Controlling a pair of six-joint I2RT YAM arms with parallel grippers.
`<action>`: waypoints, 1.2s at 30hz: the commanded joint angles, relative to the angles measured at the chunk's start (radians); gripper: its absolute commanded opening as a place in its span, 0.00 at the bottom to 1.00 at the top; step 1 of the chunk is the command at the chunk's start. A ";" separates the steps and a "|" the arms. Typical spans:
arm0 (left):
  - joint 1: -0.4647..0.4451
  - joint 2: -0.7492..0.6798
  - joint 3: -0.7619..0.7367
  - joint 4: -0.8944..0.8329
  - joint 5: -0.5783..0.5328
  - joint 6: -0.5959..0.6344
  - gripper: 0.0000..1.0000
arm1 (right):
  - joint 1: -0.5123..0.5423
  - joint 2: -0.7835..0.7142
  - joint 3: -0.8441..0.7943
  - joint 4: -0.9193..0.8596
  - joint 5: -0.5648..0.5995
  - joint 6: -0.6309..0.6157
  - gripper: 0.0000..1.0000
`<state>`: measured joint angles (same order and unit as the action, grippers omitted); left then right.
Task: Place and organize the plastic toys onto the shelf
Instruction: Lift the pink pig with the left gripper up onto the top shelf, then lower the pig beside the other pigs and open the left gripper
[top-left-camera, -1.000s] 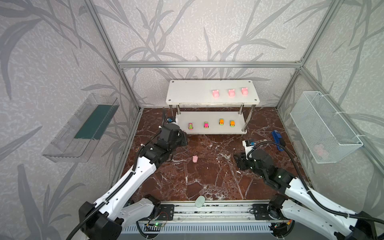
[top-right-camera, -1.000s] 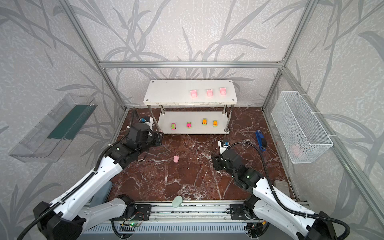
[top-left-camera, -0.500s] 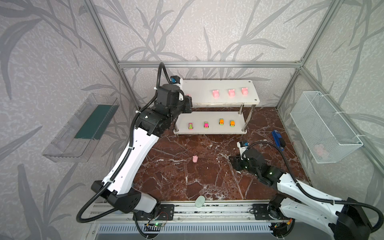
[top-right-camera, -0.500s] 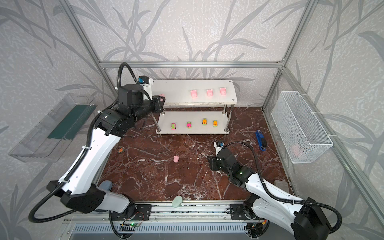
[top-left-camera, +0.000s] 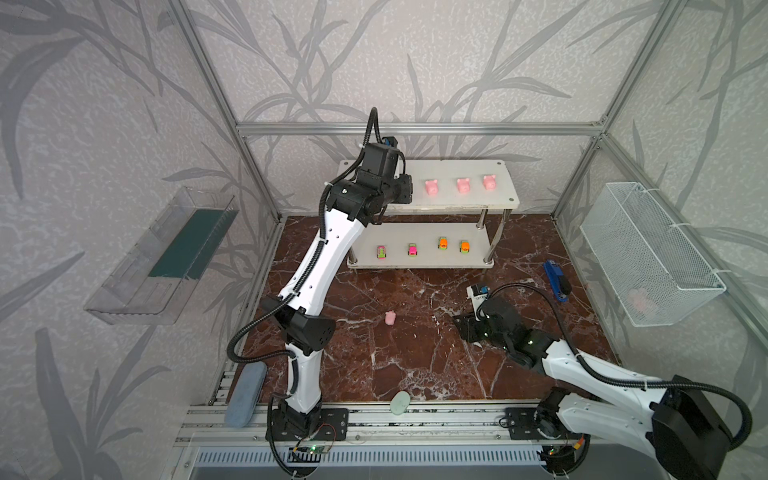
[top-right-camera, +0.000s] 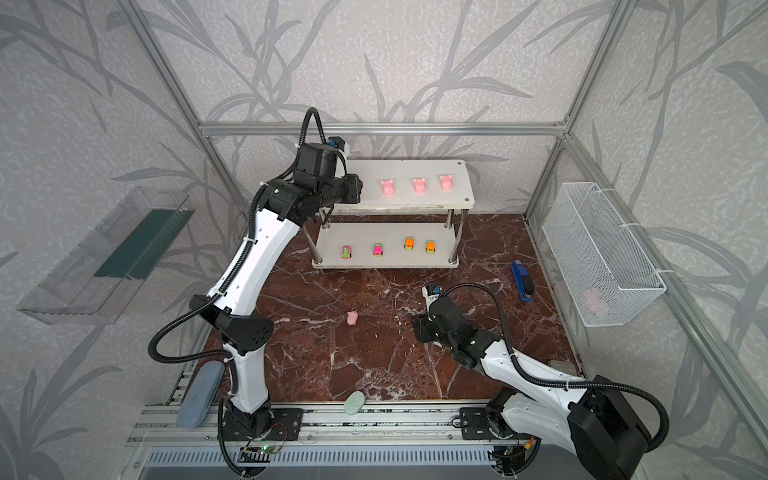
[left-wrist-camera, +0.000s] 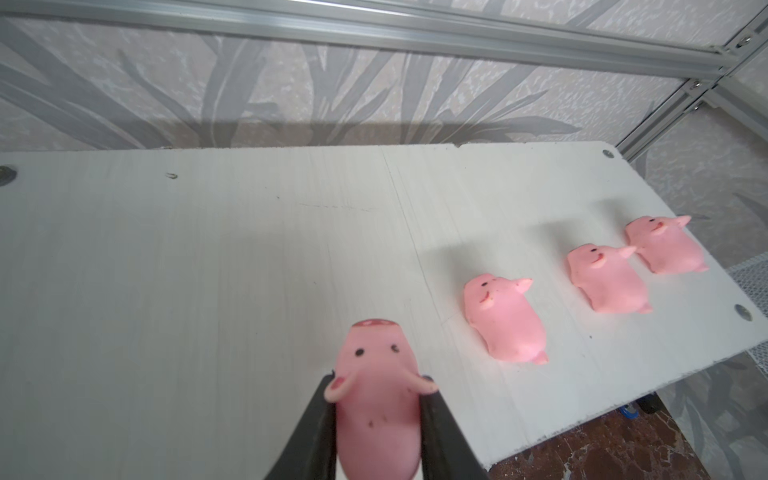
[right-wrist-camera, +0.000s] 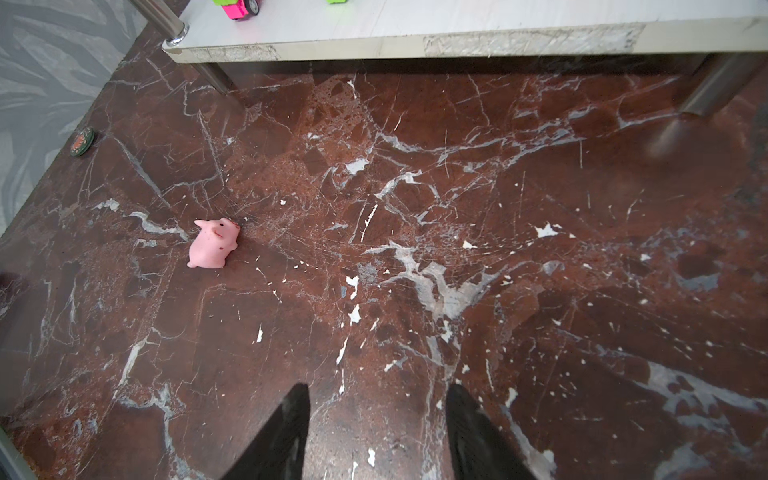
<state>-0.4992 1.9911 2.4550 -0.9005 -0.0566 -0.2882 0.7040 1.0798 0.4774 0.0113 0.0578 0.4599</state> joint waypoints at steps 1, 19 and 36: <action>0.002 0.012 0.037 -0.025 -0.032 0.029 0.31 | -0.002 0.010 0.001 0.030 -0.016 0.003 0.54; 0.006 0.104 0.081 0.005 -0.074 0.035 0.33 | -0.004 0.064 0.015 0.052 -0.033 0.006 0.54; 0.007 0.132 0.130 -0.002 -0.070 0.003 0.49 | -0.006 0.093 0.010 0.069 -0.042 0.009 0.54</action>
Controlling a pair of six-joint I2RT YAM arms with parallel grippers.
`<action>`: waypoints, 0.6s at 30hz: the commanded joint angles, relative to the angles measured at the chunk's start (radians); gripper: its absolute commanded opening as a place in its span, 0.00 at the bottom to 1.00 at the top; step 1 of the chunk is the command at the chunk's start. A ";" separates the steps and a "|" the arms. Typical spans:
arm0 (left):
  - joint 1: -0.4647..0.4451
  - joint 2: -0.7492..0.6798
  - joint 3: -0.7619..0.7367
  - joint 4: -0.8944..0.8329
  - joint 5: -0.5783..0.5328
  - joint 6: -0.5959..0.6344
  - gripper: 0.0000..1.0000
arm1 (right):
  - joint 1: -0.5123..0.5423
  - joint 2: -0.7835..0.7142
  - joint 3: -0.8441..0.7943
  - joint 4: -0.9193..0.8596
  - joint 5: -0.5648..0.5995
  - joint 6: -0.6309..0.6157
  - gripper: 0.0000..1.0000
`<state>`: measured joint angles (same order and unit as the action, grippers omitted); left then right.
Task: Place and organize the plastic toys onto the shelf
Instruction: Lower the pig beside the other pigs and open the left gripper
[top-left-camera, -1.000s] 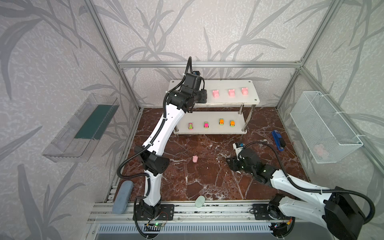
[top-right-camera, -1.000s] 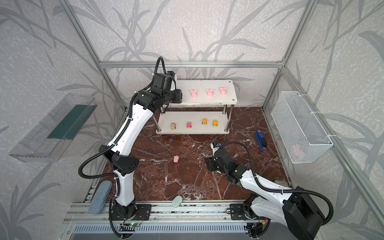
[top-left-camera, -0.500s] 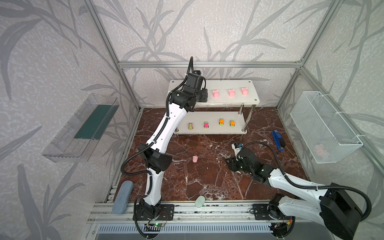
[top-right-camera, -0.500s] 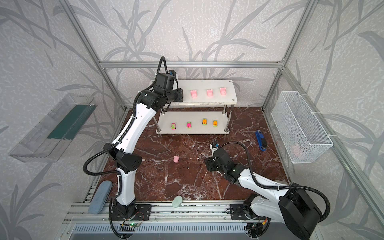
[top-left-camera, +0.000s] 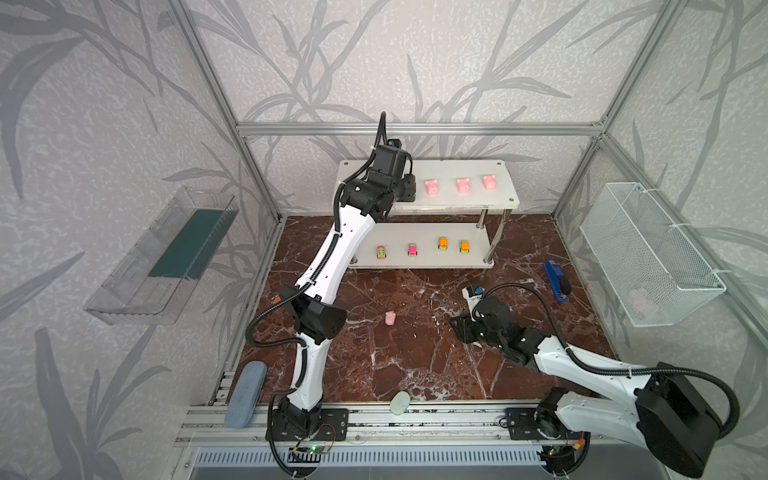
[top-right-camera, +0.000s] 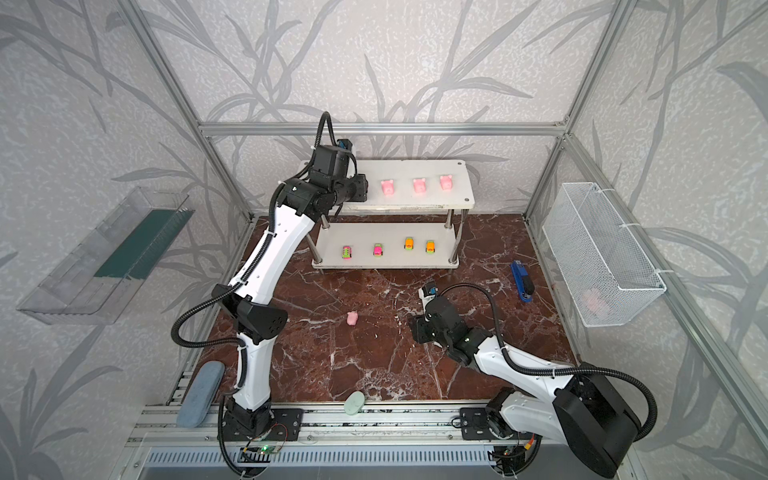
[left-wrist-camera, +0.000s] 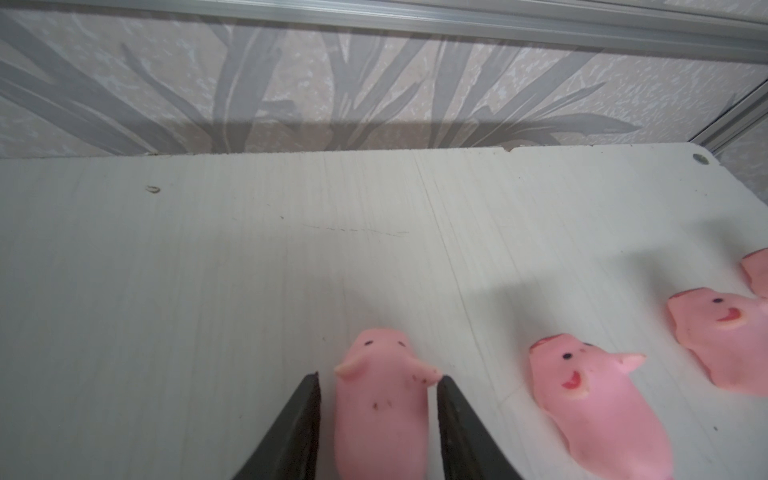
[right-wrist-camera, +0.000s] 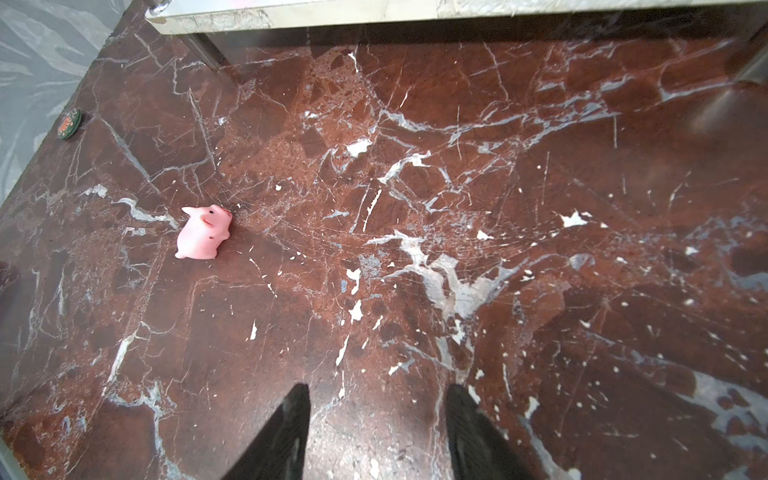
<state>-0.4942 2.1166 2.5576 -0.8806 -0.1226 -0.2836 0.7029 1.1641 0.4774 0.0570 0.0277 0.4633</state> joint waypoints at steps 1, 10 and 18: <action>0.002 0.001 0.026 -0.019 -0.002 -0.002 0.52 | -0.005 0.010 0.010 0.025 -0.013 0.006 0.54; 0.003 -0.089 0.026 0.018 0.004 0.022 0.64 | -0.004 0.006 0.003 0.027 -0.012 0.011 0.54; -0.007 -0.358 -0.212 0.123 0.009 0.035 0.64 | -0.005 0.018 -0.002 0.048 -0.026 0.021 0.54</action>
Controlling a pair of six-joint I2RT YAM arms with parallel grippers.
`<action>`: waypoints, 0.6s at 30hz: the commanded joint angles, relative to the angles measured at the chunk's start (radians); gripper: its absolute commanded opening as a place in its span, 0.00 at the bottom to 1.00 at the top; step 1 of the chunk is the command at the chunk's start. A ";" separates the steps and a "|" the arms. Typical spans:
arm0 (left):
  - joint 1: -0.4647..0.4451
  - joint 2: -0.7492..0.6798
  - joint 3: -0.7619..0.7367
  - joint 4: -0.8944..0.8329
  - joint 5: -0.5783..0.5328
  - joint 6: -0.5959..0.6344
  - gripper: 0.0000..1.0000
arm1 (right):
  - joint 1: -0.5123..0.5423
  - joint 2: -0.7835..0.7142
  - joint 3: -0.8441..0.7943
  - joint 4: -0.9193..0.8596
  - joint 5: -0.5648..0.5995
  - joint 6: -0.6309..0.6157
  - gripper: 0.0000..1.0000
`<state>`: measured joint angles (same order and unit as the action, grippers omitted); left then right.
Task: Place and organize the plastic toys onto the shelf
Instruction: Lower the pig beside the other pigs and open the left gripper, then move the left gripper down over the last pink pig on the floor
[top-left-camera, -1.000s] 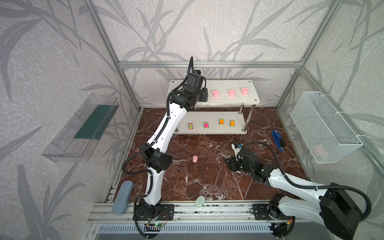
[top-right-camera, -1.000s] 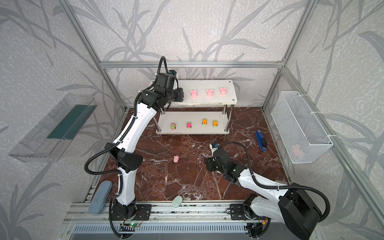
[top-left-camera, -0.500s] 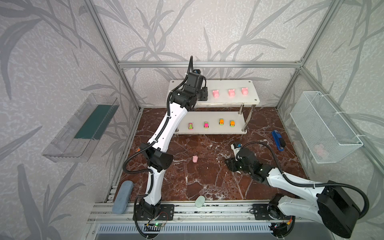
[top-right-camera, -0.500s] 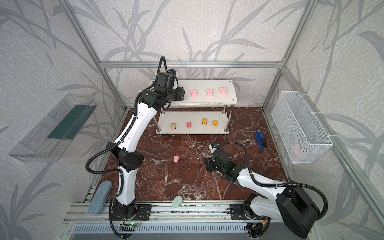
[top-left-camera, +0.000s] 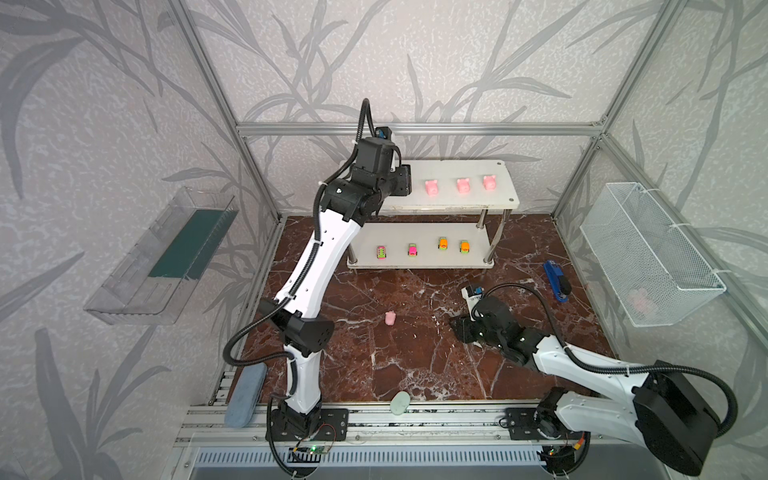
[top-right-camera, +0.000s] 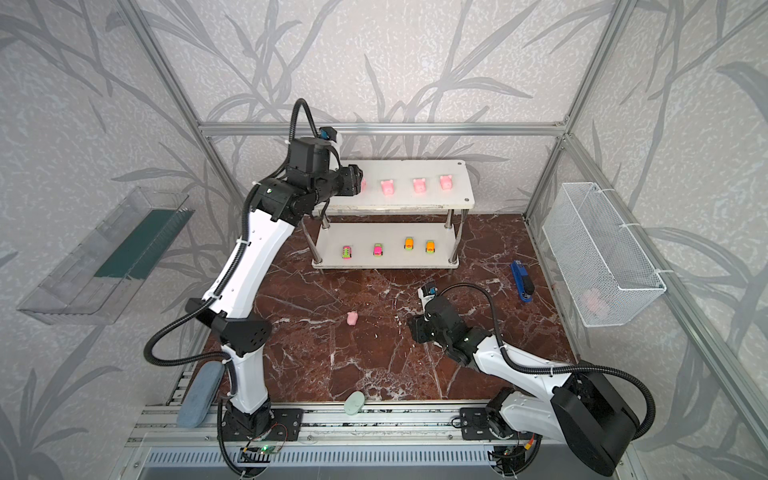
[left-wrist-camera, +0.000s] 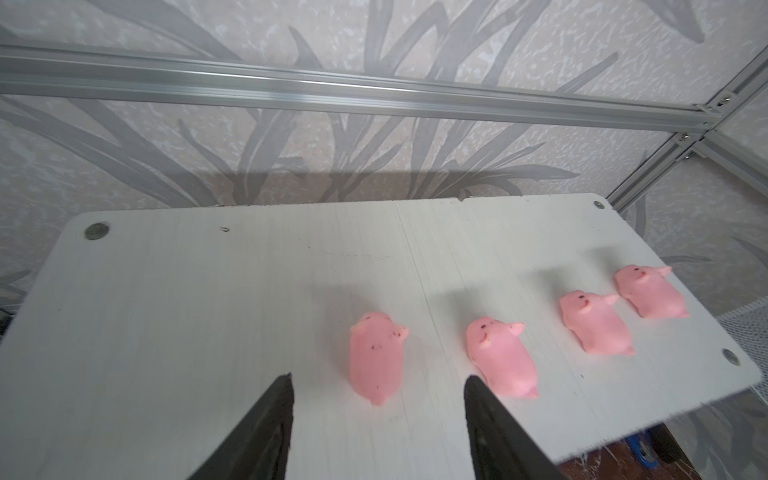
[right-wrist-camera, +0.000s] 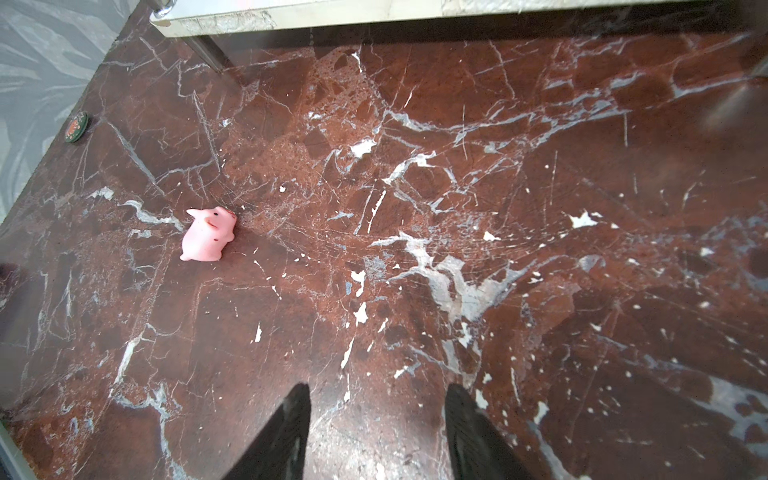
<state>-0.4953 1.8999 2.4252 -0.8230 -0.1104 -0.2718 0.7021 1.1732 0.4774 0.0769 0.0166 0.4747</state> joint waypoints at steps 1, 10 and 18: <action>-0.008 -0.194 -0.149 0.096 -0.010 0.021 0.64 | -0.004 0.012 -0.002 0.031 -0.016 0.011 0.54; -0.057 -0.727 -0.869 0.340 -0.085 -0.043 0.64 | -0.004 0.059 0.005 0.063 -0.045 0.018 0.53; -0.136 -1.095 -1.446 0.356 -0.146 -0.179 0.64 | -0.002 0.051 0.044 0.016 -0.041 0.015 0.53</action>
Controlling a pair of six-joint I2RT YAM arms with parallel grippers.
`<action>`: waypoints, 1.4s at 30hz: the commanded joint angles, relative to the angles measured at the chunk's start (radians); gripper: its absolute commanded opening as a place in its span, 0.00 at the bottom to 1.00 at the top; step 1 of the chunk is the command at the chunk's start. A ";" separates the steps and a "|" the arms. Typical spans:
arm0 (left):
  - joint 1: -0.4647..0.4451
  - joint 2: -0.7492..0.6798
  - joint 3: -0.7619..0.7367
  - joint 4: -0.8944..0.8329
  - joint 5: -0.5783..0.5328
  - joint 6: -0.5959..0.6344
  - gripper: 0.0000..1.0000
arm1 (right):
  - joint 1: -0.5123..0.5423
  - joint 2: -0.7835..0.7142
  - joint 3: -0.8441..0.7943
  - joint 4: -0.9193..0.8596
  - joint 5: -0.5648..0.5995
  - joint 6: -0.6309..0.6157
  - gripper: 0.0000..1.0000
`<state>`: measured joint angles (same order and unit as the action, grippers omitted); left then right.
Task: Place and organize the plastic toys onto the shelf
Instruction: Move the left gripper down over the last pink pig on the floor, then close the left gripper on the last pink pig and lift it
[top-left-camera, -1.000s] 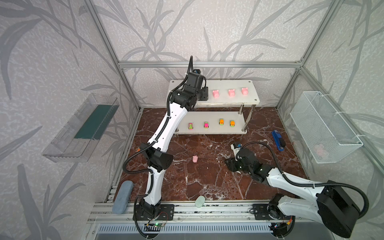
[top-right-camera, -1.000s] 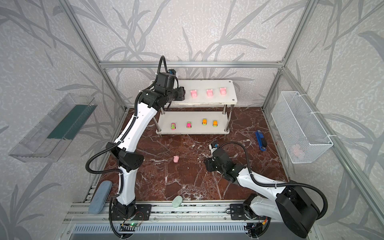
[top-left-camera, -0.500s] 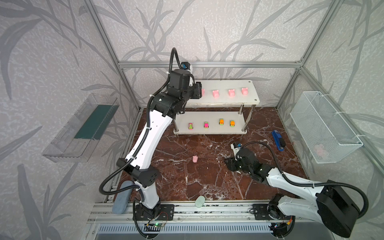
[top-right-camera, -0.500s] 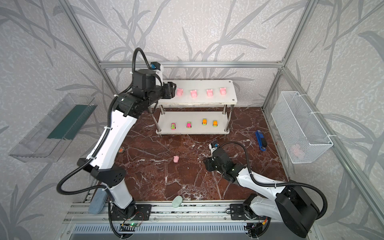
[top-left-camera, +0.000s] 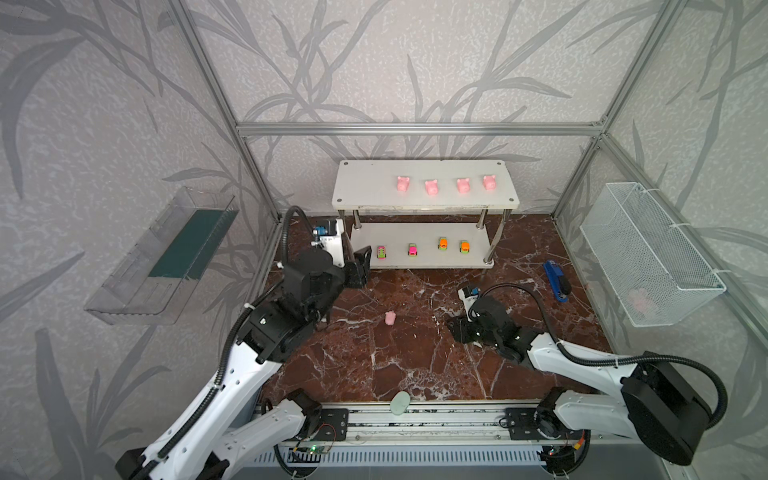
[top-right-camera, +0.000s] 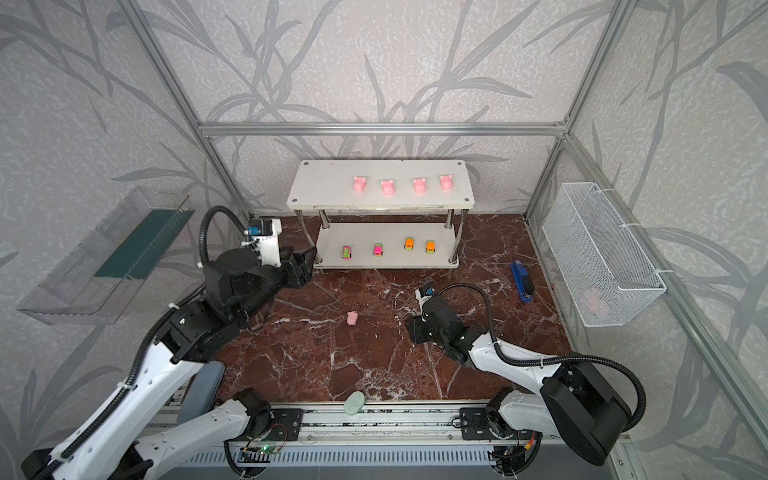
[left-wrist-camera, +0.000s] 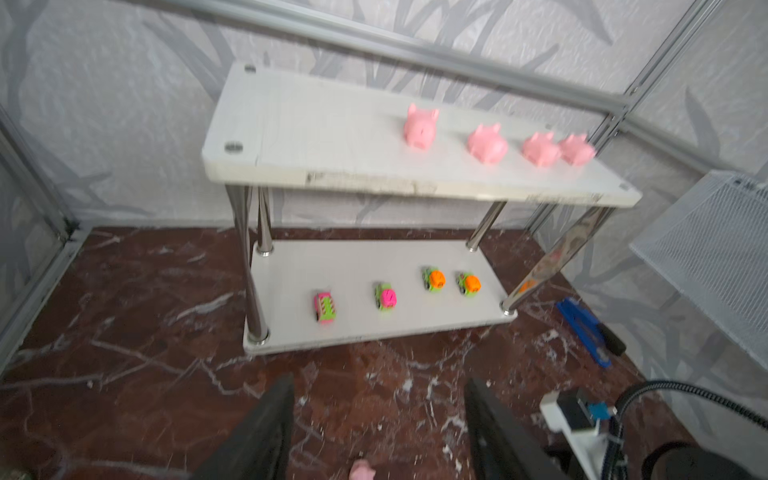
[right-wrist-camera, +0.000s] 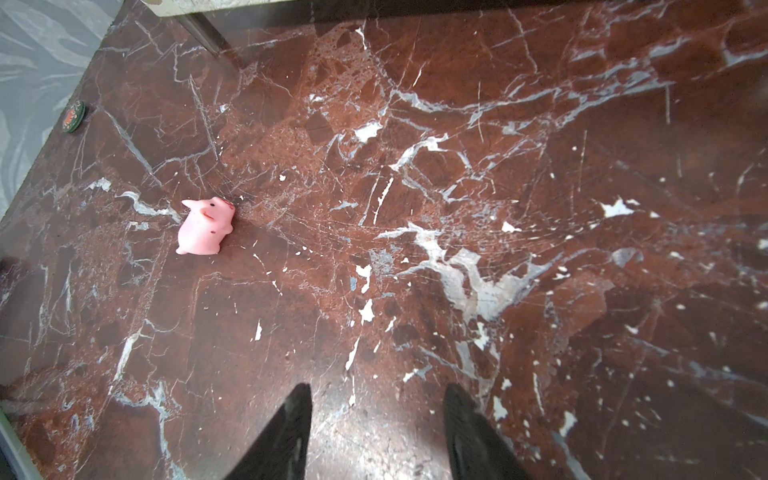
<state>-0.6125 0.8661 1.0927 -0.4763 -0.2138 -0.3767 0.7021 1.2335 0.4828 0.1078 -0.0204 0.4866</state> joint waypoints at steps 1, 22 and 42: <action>-0.027 -0.085 -0.167 0.009 -0.038 -0.099 0.64 | -0.003 -0.013 0.043 -0.020 0.001 0.001 0.52; -0.090 0.371 -0.455 0.344 0.098 -0.142 0.68 | -0.005 -0.041 0.030 -0.023 0.040 -0.016 0.52; -0.091 0.628 -0.383 0.373 0.099 -0.136 0.65 | -0.032 -0.017 0.000 0.008 0.043 -0.020 0.52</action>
<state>-0.6998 1.4796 0.6758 -0.1097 -0.0975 -0.5156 0.6777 1.2087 0.4961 0.0940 0.0219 0.4744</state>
